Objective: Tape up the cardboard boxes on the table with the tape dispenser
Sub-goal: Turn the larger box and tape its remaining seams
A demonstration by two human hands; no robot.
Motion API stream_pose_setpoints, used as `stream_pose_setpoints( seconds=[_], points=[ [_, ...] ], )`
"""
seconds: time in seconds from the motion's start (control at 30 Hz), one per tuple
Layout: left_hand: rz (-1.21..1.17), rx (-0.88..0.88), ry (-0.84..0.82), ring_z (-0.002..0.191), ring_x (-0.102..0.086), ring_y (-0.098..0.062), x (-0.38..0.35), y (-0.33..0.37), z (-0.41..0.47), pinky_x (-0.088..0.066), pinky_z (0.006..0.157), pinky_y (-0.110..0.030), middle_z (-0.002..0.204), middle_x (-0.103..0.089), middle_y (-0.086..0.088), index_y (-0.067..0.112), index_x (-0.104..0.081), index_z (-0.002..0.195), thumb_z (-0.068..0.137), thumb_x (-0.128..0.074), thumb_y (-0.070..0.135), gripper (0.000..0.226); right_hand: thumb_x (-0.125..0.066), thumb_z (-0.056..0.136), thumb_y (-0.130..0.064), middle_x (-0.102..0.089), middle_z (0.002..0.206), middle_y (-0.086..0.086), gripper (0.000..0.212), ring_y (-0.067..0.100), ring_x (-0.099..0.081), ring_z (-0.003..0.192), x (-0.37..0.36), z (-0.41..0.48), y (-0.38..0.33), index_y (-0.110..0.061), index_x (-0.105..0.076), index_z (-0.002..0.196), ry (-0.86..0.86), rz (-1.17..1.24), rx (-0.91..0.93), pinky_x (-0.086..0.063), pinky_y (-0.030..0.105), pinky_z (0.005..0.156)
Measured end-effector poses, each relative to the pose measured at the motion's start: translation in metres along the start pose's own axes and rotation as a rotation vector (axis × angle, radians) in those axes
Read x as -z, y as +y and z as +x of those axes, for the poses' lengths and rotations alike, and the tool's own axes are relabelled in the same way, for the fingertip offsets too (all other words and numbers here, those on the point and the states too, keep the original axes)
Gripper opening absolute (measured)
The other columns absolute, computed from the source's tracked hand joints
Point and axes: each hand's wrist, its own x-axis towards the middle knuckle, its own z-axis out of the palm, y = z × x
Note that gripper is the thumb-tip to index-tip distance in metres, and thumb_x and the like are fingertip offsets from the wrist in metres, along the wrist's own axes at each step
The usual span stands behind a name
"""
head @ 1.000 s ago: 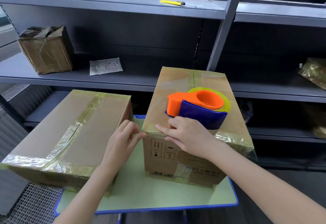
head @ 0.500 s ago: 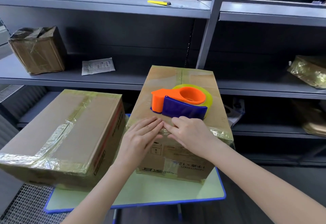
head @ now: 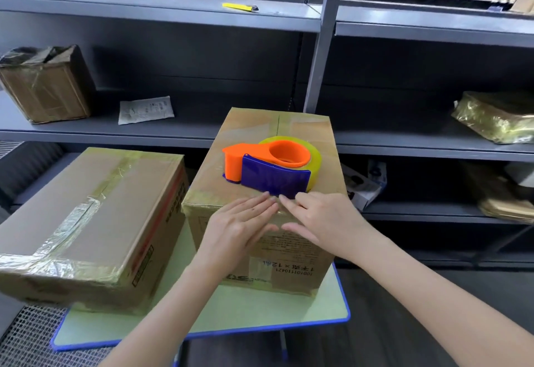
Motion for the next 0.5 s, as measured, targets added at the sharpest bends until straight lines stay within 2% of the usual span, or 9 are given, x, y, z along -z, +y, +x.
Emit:
stream_pose_setpoints(
  seconds=[0.1, 0.2, 0.27, 0.33, 0.4, 0.5],
  points=[
    [-0.06, 0.0, 0.039, 0.115, -0.059, -0.014, -0.018, 0.008, 0.004, -0.049, 0.095, -0.032, 0.117, -0.066, -0.002, 0.01, -0.071, 0.11, 0.094, -0.054, 0.023, 0.027, -0.082, 0.065, -0.041, -0.061, 0.065, -0.006, 0.048, 0.012, -0.056, 0.049, 0.002, -0.013, 0.01, -0.018, -0.073, 0.106, -0.054, 0.011, -0.034, -0.026, 0.016, 0.039],
    [-0.057, 0.045, 0.094, 0.113, -0.061, -0.014, -0.028, 0.009, 0.0, -0.05, 0.091, -0.034, 0.115, -0.067, -0.001, 0.01, -0.072, 0.108, 0.085, -0.064, 0.006, 0.024, -0.085, 0.064, -0.031, -0.064, 0.069, -0.007, 0.048, 0.012, -0.058, 0.051, 0.0, -0.017, 0.01, -0.019, -0.072, 0.108, -0.07, 0.104, -0.053, -0.031, 0.015, 0.038],
    [-0.056, 0.057, 0.093, 0.112, -0.061, -0.015, -0.027, 0.013, 0.002, -0.051, 0.091, -0.035, 0.115, -0.067, -0.001, 0.009, -0.072, 0.107, 0.083, -0.067, 0.006, 0.025, -0.083, 0.068, -0.029, -0.061, 0.068, -0.007, 0.044, 0.012, -0.057, 0.051, 0.001, -0.017, 0.012, -0.019, -0.072, 0.109, -0.055, 0.155, -0.061, -0.03, 0.015, 0.039],
    [-0.074, 0.047, 0.086, 0.112, -0.061, -0.014, -0.026, 0.02, 0.006, -0.051, 0.092, -0.035, 0.115, -0.067, -0.002, 0.008, -0.072, 0.107, 0.087, -0.064, 0.014, 0.022, -0.069, 0.08, -0.033, -0.055, 0.064, -0.008, 0.03, 0.012, -0.055, 0.051, 0.003, -0.021, 0.019, -0.022, -0.072, 0.108, -0.065, 0.227, -0.056, -0.028, 0.015, 0.04],
    [-0.091, 0.016, 0.064, 0.113, -0.061, -0.014, -0.028, 0.028, 0.013, -0.05, 0.093, -0.033, 0.116, -0.067, -0.003, 0.008, -0.072, 0.107, 0.09, -0.061, 0.021, 0.025, -0.047, 0.086, -0.039, -0.051, 0.062, -0.008, 0.036, 0.012, -0.055, 0.052, 0.007, -0.026, 0.03, -0.024, -0.073, 0.105, -0.101, 0.261, -0.079, -0.032, 0.018, 0.038],
    [-0.085, -0.008, 0.056, 0.11, -0.063, -0.015, -0.043, 0.042, 0.028, -0.051, 0.092, -0.033, 0.113, -0.068, -0.004, 0.007, -0.072, 0.106, 0.089, -0.061, 0.027, 0.029, -0.038, 0.088, -0.038, -0.053, 0.061, -0.007, 0.041, 0.015, -0.057, 0.053, 0.01, -0.039, 0.049, -0.023, -0.074, 0.102, -0.121, 0.242, -0.14, -0.038, 0.021, 0.037]
  ],
)
